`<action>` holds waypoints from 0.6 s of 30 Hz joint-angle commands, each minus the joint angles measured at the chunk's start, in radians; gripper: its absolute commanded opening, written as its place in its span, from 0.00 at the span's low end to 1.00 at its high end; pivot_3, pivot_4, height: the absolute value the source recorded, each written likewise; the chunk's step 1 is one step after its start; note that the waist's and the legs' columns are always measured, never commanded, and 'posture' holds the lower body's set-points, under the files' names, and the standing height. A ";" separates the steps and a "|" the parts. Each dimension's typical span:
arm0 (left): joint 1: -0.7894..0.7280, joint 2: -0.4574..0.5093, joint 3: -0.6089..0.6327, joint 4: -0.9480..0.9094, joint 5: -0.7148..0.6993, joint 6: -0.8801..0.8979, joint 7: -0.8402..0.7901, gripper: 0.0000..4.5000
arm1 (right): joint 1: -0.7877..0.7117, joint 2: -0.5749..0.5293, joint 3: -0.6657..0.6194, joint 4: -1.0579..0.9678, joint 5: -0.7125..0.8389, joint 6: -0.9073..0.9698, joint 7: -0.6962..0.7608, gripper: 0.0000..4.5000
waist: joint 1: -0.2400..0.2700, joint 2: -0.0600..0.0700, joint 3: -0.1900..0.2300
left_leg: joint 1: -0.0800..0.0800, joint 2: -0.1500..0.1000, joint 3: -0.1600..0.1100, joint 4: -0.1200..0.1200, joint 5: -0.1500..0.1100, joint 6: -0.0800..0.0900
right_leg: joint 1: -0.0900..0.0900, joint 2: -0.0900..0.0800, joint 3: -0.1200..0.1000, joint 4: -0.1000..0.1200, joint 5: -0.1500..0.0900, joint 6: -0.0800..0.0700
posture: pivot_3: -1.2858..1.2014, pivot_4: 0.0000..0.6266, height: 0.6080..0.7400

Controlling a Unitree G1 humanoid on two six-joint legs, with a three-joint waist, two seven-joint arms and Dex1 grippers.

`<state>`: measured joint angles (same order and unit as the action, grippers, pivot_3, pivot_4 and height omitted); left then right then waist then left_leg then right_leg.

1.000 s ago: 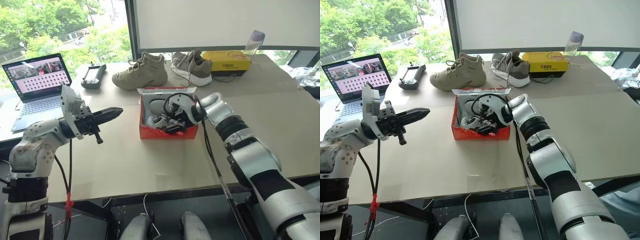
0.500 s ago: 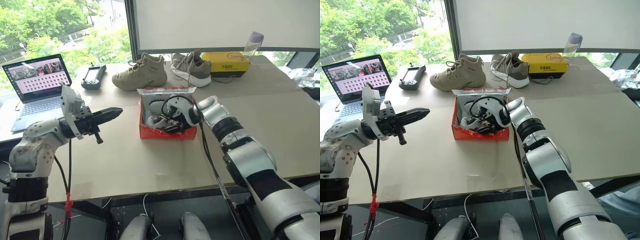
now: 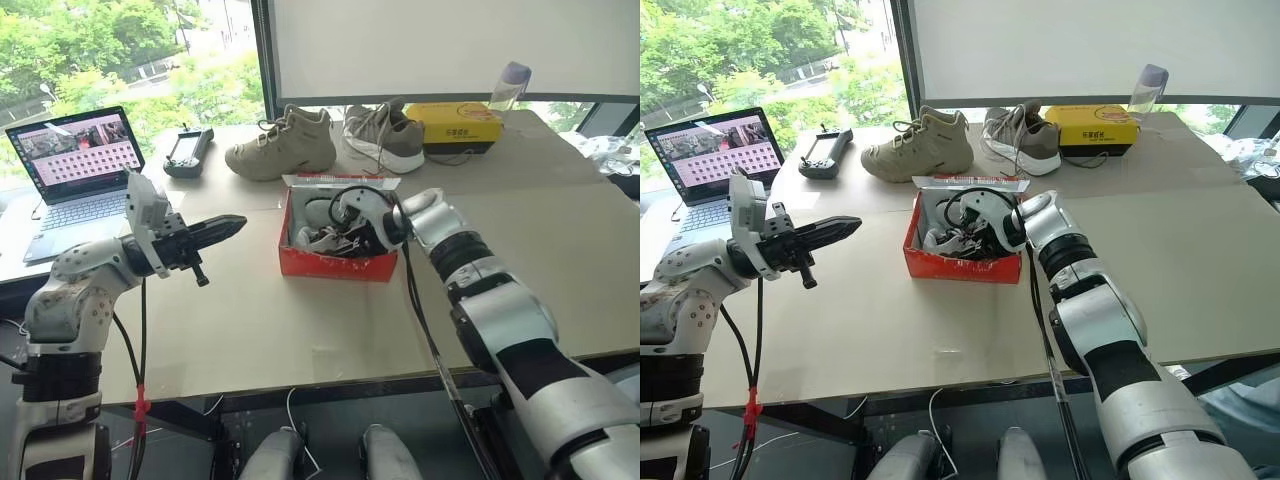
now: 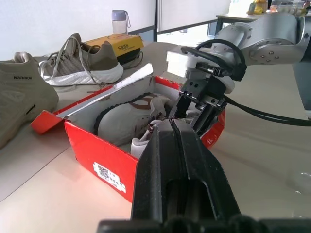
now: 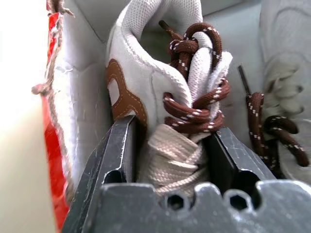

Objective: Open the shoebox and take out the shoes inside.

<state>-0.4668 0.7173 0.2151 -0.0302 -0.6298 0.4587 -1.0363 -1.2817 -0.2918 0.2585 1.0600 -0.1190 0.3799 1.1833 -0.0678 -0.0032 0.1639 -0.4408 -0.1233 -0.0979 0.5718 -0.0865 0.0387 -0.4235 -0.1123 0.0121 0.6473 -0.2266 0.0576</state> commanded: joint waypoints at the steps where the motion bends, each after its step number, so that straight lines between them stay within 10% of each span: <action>1: -0.019 0.004 0.014 -0.018 -0.002 -0.019 -0.002 0.00 | -0.066 -0.047 -0.077 -0.163 0.085 0.095 0.060 0.48 | 0.000 0.000 0.001 | 0.000 0.000 0.000 0.000 0.000 0.000 | 0.000 0.000 0.000 0.000 0.000 0.000 | 0.52 0.24 0.94; 18: -0.048 -0.020 0.015 -0.013 -0.008 -0.027 -0.003 0.00 | -0.037 -0.258 -0.375 -0.444 0.261 0.382 -0.242 0.48 | 0.027 0.000 0.002 | -0.007 0.000 0.000 0.000 0.000 0.000 | -0.002 -0.002 0.000 -0.001 0.000 0.000 | 0.52 0.24 0.94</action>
<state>-0.4863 0.6982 0.2153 -0.0295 -0.6296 0.4556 -1.0376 -1.2996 -0.5257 -0.0681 0.6723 0.1068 0.7590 0.9814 -0.0409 -0.0035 0.1660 -0.4478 -0.1234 -0.0979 0.5715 -0.0865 0.0386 -0.4256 -0.1142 0.0117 0.6465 -0.2269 0.0574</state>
